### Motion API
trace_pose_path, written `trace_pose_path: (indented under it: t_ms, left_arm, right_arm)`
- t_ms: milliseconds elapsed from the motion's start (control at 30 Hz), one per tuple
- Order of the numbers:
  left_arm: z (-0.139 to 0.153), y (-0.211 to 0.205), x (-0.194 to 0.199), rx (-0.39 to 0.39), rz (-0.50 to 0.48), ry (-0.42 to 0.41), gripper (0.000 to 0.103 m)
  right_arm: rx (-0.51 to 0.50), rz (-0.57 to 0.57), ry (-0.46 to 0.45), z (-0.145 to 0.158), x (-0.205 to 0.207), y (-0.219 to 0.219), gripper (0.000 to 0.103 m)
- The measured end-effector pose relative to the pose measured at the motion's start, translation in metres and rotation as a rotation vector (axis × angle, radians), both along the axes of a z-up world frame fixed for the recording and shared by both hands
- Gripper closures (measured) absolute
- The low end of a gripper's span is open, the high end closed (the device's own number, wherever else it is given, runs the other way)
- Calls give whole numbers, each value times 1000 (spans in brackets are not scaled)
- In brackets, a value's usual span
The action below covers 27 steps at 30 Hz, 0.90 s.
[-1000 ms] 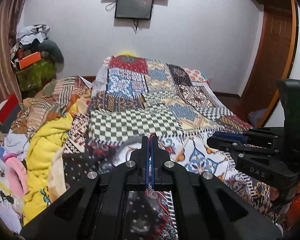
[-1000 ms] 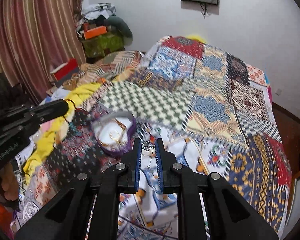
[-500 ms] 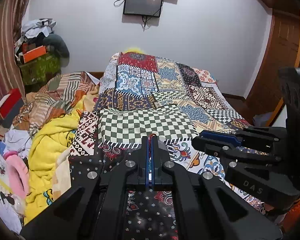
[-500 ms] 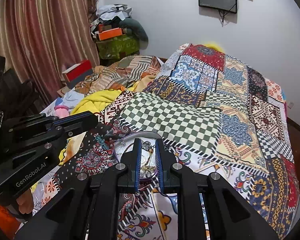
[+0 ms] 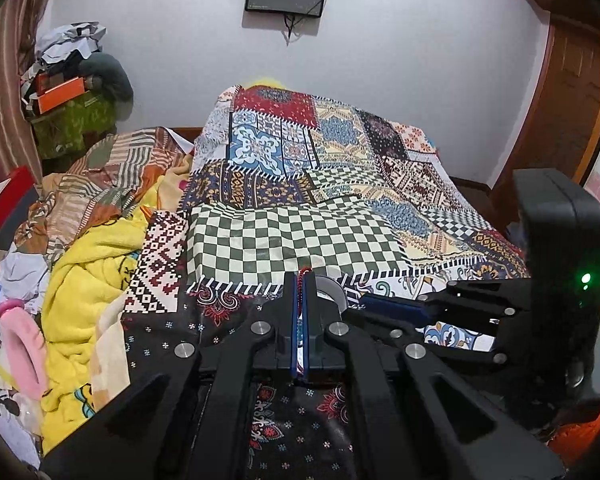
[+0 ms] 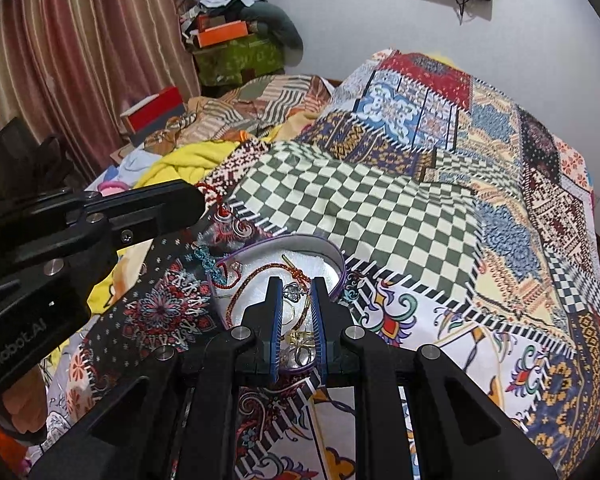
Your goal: Organize jewelry
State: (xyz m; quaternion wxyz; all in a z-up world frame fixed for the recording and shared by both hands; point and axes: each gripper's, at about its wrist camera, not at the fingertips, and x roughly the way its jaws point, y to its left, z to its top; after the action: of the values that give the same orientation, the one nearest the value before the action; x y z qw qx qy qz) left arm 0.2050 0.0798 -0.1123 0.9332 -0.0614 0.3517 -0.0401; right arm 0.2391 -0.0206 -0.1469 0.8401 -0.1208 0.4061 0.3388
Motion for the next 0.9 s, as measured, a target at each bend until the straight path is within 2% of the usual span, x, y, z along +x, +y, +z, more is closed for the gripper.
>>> trace_pose_path:
  t_ms: [467, 733, 900]
  left_arm:
    - [-33, 5, 24, -58, -17, 107, 103]
    - [-24, 1, 21, -36, -18, 99, 101]
    - [-8, 5, 12, -32, -1, 69, 94]
  right_arm:
    - [-44, 26, 47, -25, 8, 9, 90]
    - [-57, 58, 53, -22, 4, 11, 89]
    - [-43, 39, 31, -10, -1, 3, 70]
